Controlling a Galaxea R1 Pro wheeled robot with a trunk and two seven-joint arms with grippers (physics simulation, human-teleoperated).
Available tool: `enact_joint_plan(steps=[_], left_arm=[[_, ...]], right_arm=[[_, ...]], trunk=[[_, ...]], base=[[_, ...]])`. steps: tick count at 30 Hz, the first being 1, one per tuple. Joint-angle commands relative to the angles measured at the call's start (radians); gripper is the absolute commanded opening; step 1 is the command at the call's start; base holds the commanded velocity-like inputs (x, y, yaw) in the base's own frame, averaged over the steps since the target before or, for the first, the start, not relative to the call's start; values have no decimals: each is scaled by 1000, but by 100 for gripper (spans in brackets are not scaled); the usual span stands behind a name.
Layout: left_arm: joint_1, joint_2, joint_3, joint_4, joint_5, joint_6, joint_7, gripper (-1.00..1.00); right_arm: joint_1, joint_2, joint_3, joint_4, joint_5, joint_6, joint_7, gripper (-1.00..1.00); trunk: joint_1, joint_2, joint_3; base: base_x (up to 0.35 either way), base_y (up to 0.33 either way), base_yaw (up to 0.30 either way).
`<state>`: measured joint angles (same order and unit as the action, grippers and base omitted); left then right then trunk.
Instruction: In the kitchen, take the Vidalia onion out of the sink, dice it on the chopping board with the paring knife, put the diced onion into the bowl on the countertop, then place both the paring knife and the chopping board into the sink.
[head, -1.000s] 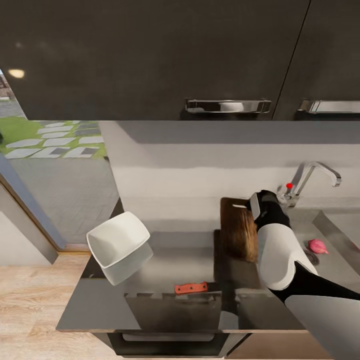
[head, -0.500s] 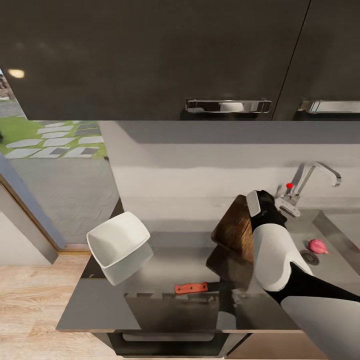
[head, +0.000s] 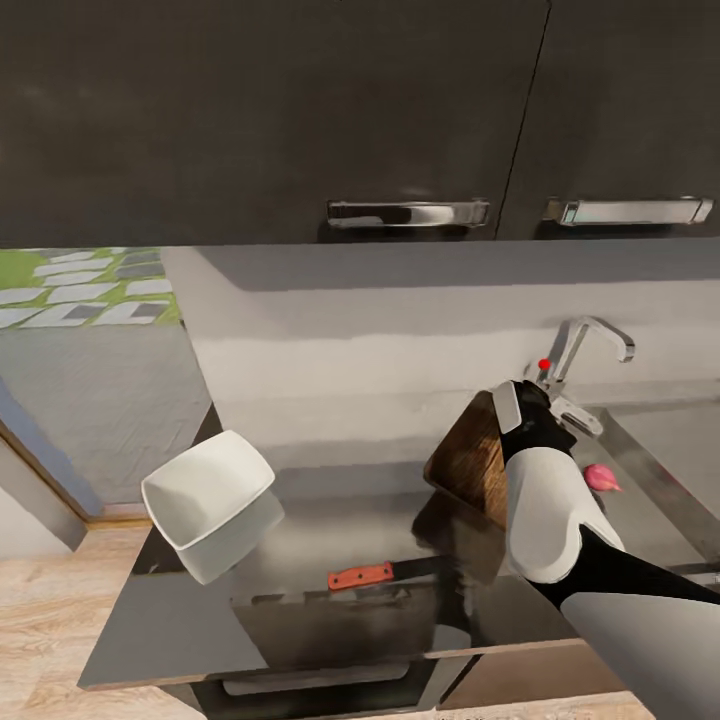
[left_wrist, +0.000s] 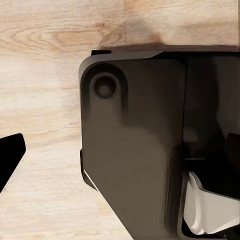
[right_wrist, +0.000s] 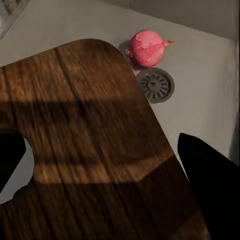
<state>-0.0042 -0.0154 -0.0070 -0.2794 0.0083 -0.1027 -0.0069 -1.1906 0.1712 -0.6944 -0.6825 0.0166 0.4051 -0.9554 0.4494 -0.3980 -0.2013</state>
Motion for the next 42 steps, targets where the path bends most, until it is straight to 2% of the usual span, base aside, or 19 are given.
enact_joint_plan(steps=[1,12,14,17,19,20,23,28,30,33,36,42], left_arm=[[0,0,-1,0,1,-3,-1,100],[0,0,-1,0,1,-3,-1,100],[0,0,-1,0,1,-3,-1,100],[0,0,-1,0,1,-3,-1,100],[0,0,-1,0,1,-3,-1,100],[0,0,-1,0,1,-3,-1,100],[0,0,-1,0,1,-3,-1,100],[0,0,-1,0,1,-3,-1,100],[0,0,-1,0,1,-3,-1,100],[0,0,-2,0,1,-3,-1,100],[0,0,-2,0,1,-3,-1,100],[0,0,-1,0,1,-3,-1,100]], right_arm=[[-1,0,-4,-1,2,7,-4,-100],[-1,1,-13,-1,1,6,-17,-100],[-2,3,-10,2,-20,3,-17,-100],[-2,3,-8,10,-99,-7,-20,-100],[-3,3,-6,16,-154,-41,-34,-100],[-3,3,-5,28,-182,-81,-71,-100],[-3,3,-4,49,-206,-166,-158,-100],[-3,3,-1,76,-214,-292,-261,-100],[-3,3,18,101,-214,-369,-325,-100],[-3,3,73,150,-215,-461,-377,-100],[-3,3,111,164,-216,-493,-408,-100],[-3,3,129,166,-217,-508,-444,-100]], trunk=[[1,-2,-1],[1,-2,6],[1,-2,6],[1,-2,7],[1,-2,7],[1,-2,7],[1,-2,7],[1,-2,7],[1,-2,7],[1,-2,7],[1,-2,7],[1,-2,7]], base=[[0,0,-270],[0,22,-248],[0,37,-35],[0,14,-13],[0,4,-4],[0,2,-2],[0,0,0],[0,0,0],[0,0,0],[0,0,0],[0,0,0],[0,86,0]])
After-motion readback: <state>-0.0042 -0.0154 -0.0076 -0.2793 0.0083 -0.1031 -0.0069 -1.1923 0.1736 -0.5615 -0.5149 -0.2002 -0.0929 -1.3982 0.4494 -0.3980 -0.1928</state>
